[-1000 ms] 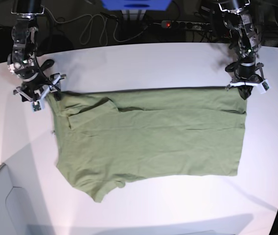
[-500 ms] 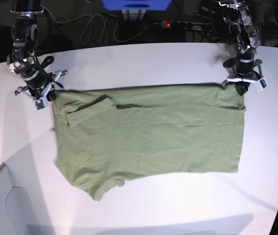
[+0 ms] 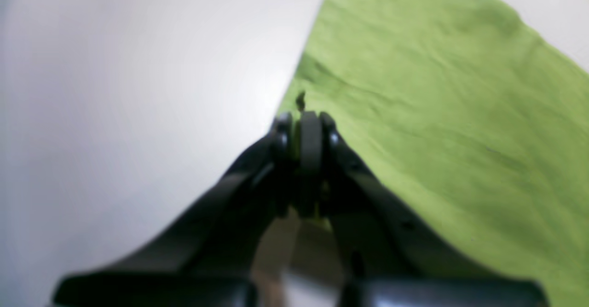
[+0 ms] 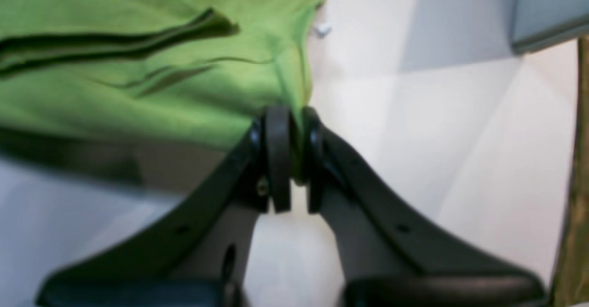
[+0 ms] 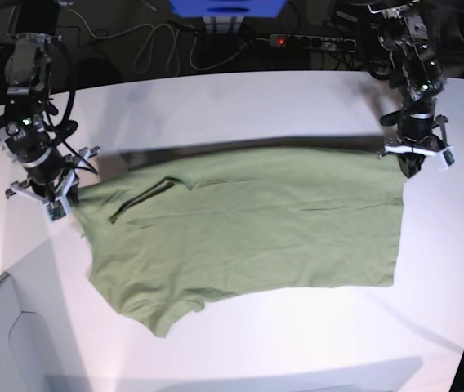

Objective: Fold the T-shirt properly
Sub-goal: 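Drag the shoulder edge with both grippers toward the robot, then release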

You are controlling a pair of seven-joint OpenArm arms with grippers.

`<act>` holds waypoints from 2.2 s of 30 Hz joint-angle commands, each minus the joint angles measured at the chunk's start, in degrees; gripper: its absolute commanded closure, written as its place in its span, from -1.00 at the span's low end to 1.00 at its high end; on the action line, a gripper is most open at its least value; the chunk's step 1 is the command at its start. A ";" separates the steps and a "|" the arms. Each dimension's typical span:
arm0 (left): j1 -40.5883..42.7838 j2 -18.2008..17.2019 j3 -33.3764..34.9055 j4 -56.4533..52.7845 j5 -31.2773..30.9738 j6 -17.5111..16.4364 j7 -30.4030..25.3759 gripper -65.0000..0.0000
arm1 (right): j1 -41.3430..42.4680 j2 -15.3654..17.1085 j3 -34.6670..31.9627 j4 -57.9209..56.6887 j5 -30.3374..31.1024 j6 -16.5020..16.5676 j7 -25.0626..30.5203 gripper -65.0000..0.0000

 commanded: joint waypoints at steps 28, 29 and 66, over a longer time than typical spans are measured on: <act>12.92 -1.03 -1.01 2.56 -0.77 -0.12 1.62 1.00 | -13.87 2.20 0.38 3.94 0.16 0.52 -2.09 1.00; 13.72 -0.59 -1.01 2.56 -0.77 -0.12 1.53 1.00 | -14.84 2.11 0.38 4.64 0.16 0.52 -2.09 1.00; 23.30 1.08 -1.01 7.22 -0.68 -0.12 2.06 1.00 | -24.51 1.76 3.10 6.93 0.16 0.52 -2.09 1.00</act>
